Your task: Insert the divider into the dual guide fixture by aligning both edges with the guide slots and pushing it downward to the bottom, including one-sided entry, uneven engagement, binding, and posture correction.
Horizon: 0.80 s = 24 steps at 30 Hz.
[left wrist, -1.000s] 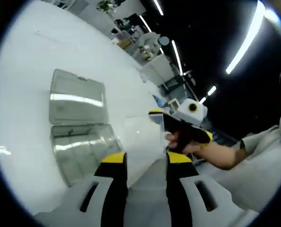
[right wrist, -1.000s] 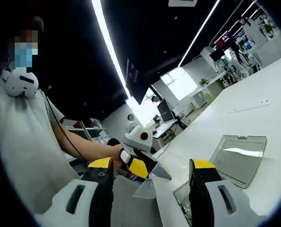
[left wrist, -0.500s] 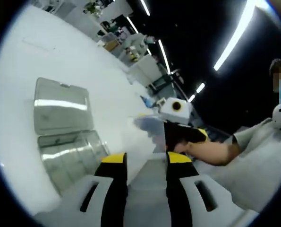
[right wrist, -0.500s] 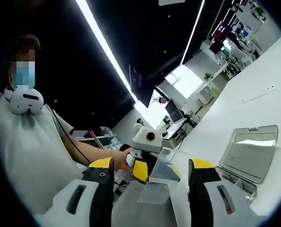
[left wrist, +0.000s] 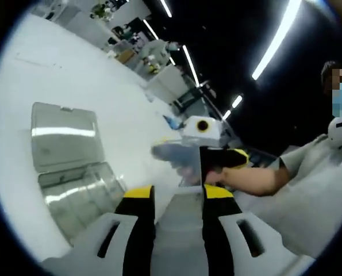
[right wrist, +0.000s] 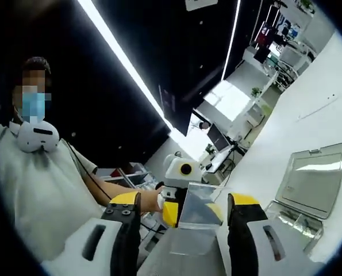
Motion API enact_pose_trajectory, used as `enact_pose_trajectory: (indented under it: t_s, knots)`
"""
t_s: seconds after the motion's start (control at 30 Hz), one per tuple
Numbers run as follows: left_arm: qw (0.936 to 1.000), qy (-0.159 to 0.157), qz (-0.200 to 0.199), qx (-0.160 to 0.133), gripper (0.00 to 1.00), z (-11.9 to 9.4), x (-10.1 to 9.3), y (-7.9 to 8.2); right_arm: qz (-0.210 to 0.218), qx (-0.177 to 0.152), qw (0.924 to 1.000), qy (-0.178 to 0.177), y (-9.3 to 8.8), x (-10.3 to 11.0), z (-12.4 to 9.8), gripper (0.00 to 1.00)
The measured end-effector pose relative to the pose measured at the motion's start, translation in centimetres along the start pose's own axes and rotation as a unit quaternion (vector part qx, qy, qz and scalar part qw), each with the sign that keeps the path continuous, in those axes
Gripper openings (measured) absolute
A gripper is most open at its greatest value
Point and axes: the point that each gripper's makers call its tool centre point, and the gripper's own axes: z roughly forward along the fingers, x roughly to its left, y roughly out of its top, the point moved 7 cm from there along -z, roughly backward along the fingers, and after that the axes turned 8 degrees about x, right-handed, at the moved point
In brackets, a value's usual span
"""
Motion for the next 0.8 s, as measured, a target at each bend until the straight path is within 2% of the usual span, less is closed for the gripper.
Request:
enact_pose_trajectory:
  t_s: [0.23,0.37,0.57,0.8]
  knots:
    - [1.0000,-0.004,0.006,0.006,0.28,0.18,-0.27,-0.02,0.010,0.005,0.9998,-0.014,-0.11,-0.63,-0.06,0.65]
    - [0.9998,-0.007,0.013,0.010,0.28,0.34,-0.42,-0.04,0.014,0.009,0.9999,-0.002,-0.03,-0.30,0.36,0.65]
    - [0.9997,-0.010,0.018,0.015,0.28,0.45,-0.62,0.01,0.020,0.026,0.9994,0.009,-0.45,-0.30,0.58,0.57]
    - [0.9996,-0.012,0.020,0.019,0.28,0.49,-0.73,-0.15,0.024,0.020,0.9995,0.008,-0.35,-0.46,0.38,0.49]
